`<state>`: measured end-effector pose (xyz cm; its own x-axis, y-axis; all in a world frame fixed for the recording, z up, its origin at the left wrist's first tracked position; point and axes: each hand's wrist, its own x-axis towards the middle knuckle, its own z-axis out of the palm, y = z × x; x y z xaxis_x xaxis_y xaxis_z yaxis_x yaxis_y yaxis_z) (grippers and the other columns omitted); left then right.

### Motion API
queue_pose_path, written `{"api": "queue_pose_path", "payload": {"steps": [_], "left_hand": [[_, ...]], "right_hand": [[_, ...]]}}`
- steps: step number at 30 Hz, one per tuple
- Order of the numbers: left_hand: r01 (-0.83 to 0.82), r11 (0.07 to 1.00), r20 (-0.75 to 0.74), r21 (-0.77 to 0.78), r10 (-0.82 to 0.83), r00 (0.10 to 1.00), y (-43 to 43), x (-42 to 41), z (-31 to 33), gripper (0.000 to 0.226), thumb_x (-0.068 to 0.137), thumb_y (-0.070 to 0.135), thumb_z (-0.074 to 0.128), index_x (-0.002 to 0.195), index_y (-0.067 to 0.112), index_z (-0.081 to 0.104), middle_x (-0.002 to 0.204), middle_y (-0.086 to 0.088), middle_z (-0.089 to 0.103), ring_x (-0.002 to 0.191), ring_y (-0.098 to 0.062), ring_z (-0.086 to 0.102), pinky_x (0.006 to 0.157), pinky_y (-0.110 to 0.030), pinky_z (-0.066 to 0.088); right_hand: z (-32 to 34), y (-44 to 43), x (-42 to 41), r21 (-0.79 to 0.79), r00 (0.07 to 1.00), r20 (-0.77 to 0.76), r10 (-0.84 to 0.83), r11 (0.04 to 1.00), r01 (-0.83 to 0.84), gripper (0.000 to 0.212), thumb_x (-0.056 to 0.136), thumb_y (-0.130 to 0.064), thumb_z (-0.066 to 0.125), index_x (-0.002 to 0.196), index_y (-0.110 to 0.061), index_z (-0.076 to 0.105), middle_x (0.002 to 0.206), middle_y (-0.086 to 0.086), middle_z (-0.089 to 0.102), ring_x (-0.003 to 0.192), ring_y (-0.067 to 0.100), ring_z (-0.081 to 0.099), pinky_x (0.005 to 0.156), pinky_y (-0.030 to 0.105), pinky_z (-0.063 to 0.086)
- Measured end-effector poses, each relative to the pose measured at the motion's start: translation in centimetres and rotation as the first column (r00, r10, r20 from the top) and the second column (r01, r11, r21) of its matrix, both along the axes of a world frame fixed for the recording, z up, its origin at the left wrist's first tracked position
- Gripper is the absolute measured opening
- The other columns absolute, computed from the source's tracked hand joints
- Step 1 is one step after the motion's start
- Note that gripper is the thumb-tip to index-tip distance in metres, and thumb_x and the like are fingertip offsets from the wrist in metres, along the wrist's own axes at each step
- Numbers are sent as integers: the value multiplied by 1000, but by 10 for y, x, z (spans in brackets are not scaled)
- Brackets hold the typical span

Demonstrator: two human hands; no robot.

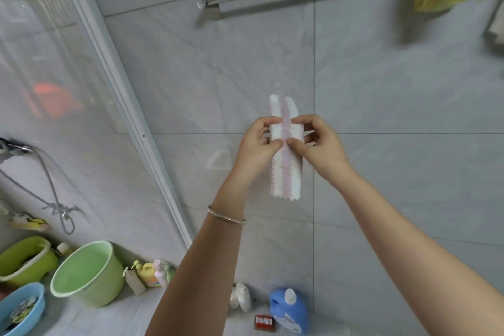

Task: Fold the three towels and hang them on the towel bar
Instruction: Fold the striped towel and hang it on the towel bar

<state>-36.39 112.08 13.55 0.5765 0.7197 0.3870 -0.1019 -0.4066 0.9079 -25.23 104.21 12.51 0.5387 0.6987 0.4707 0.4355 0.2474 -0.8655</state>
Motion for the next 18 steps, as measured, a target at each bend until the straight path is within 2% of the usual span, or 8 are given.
{"api": "queue_pose_path", "payload": {"steps": [3,6,8,12,15,18], "left_hand": [[13,1000,27,26,-14,1000,4,22,12,36,83,-8,55,106,19,55,121,-8,58,120,-25,53,101,-38,47],[36,999,54,36,-38,998,7,39,25,36,83,-10,54,106,18,54,115,-4,57,116,-21,55,92,-25,49],[48,998,70,45,-51,996,11,50,34,36,83,-11,53,107,17,53,113,-3,56,107,-17,58,84,-18,50],[67,995,107,80,-75,991,23,69,56,37,83,-13,53,108,14,53,111,-3,56,96,-8,58,81,-14,49],[80,990,134,117,-96,986,34,82,72,37,82,-14,53,108,13,53,108,-1,55,97,-10,57,78,-9,48],[113,982,157,150,-137,978,45,95,86,37,82,-13,53,107,14,53,109,-2,56,96,-10,57,77,-10,48]], "right_hand": [[14,3,23,28,999,33,-1,1000,0,29,79,-9,68,100,-27,56,88,-18,53,65,4,48,59,4,42],[26,7,41,49,998,65,-11,999,8,30,79,-8,69,100,-25,56,88,-17,53,66,5,49,60,5,42],[35,11,51,59,996,86,-15,998,10,30,79,-8,69,100,-25,56,88,-18,53,66,5,49,60,6,42],[57,21,70,89,990,134,-37,996,25,29,79,-9,69,101,-24,56,90,-17,54,67,3,50,62,6,42],[74,28,82,118,982,180,-62,992,41,31,78,-10,69,99,-27,56,90,-17,56,64,-3,51,62,5,42],[90,35,92,143,971,218,-99,987,68,31,78,-9,69,99,-26,56,89,-20,55,62,-9,50,62,5,41]]}}
